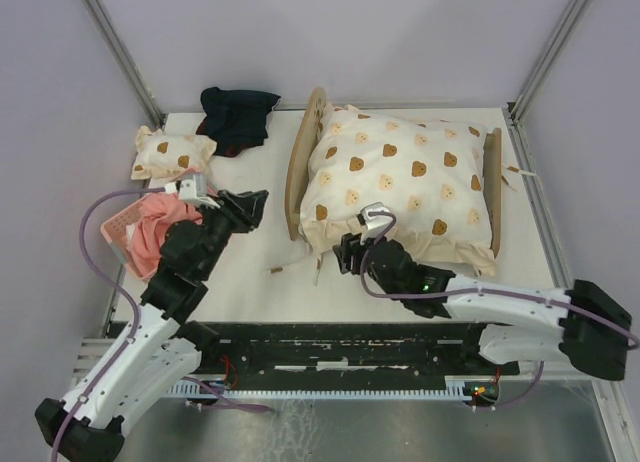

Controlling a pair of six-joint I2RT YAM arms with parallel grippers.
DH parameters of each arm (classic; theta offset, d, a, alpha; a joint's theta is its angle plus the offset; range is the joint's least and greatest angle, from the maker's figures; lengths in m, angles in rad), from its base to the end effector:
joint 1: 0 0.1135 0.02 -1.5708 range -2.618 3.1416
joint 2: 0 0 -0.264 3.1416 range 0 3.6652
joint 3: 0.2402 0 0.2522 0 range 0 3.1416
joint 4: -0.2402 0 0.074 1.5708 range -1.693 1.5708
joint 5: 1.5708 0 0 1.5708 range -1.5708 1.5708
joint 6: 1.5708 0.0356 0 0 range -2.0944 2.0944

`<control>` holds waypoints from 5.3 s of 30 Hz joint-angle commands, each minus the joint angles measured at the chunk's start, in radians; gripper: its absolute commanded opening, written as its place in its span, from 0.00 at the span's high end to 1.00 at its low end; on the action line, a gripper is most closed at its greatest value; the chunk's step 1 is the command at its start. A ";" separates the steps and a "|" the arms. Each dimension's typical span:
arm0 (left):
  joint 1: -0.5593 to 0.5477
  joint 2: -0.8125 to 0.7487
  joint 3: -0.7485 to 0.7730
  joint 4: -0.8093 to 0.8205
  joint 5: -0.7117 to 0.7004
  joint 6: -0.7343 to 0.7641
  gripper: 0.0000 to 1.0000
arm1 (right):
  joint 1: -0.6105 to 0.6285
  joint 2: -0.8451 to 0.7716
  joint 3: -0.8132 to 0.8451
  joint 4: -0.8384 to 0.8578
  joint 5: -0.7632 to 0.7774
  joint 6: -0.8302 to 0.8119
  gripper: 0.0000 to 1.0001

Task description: Set up the pet bed

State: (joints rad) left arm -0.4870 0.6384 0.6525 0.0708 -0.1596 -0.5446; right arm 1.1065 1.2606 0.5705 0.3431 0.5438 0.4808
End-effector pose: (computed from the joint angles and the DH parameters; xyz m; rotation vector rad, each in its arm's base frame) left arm 0.1448 -0.0703 0.3435 -0.1763 1.5182 -0.7117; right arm 0.1350 0.2285 0.2197 -0.2275 1.8924 0.5701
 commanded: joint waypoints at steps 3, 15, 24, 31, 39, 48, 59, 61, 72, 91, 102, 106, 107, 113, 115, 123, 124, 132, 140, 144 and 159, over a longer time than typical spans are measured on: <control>-0.081 0.032 -0.152 0.051 0.078 -0.033 0.47 | 0.002 -0.279 0.195 -0.639 0.024 -0.090 0.31; -0.337 0.387 -0.241 0.303 -0.170 -0.018 0.41 | -0.172 -0.329 0.408 -0.953 0.102 -0.232 0.22; -0.348 0.582 -0.249 0.502 -0.276 0.029 0.40 | -0.257 -0.320 0.392 -1.007 0.074 -0.224 0.22; -0.347 0.662 -0.229 0.581 -0.302 0.045 0.54 | -0.296 -0.322 0.318 -0.942 0.051 -0.212 0.23; -0.348 0.580 -0.213 0.436 -0.477 0.144 0.97 | -0.428 -0.310 0.266 -0.941 0.081 -0.179 0.29; -0.345 0.571 -0.199 0.425 -0.534 0.233 0.97 | -0.580 -0.358 0.155 -0.921 0.071 -0.139 0.37; -0.346 0.609 -0.144 0.402 -0.580 0.308 0.97 | -0.726 -0.408 0.123 -0.954 0.190 -0.093 0.59; -0.346 0.621 -0.131 0.393 -0.583 0.316 0.97 | -0.728 -0.422 0.124 -0.956 0.198 -0.092 0.60; -0.367 0.523 0.048 0.002 -0.505 0.134 0.50 | -0.723 -0.478 0.225 -1.064 -0.279 -0.018 0.48; -0.670 0.718 0.063 0.229 -0.477 0.007 0.34 | -0.585 -0.488 -0.042 -0.716 -0.251 0.209 0.43; -0.669 0.973 0.169 0.186 -0.671 0.056 0.76 | -0.585 -0.495 -0.058 -0.793 -0.103 0.132 0.98; -0.652 0.982 0.161 0.187 -0.712 0.104 0.97 | -0.585 -0.532 -0.065 -0.828 -0.072 0.115 0.98; -0.647 0.980 0.161 0.182 -0.712 0.109 0.97 | -0.585 -0.540 -0.069 -0.831 -0.066 0.114 0.98; -0.623 0.936 0.143 0.158 -0.714 0.114 0.97 | -0.586 -0.545 -0.074 -0.829 -0.061 0.123 0.98; -0.625 0.898 0.139 0.153 -0.650 0.100 0.93 | -0.585 -0.546 -0.082 -0.800 -0.092 0.121 0.98; -0.709 0.830 0.123 0.204 -0.558 0.037 0.46 | -0.586 -0.527 -0.090 -0.761 -0.112 0.122 0.98; -0.710 0.836 0.122 0.218 -0.558 0.034 0.43 | -0.585 -0.527 -0.091 -0.760 -0.114 0.121 0.98; -0.709 0.980 0.196 0.228 -0.691 0.083 0.35 | -0.585 -0.537 -0.087 -0.760 -0.114 0.122 0.98; -0.697 1.009 0.206 0.222 -0.747 0.152 0.97 | -0.585 -0.540 -0.061 -0.840 -0.018 0.134 0.98; -0.676 0.974 0.162 0.228 -0.735 0.164 0.97 | -0.586 -0.589 -0.077 -0.865 0.057 0.158 0.98; -0.662 0.948 0.258 0.031 -0.645 0.119 0.58 | -0.587 -0.673 -0.052 -0.845 -0.064 0.129 0.64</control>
State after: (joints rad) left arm -1.1492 1.6463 0.8398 0.1928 -0.8101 -0.4103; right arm 0.5217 0.6506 0.4801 -0.4877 0.5175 0.6403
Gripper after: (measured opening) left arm 0.300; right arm 0.206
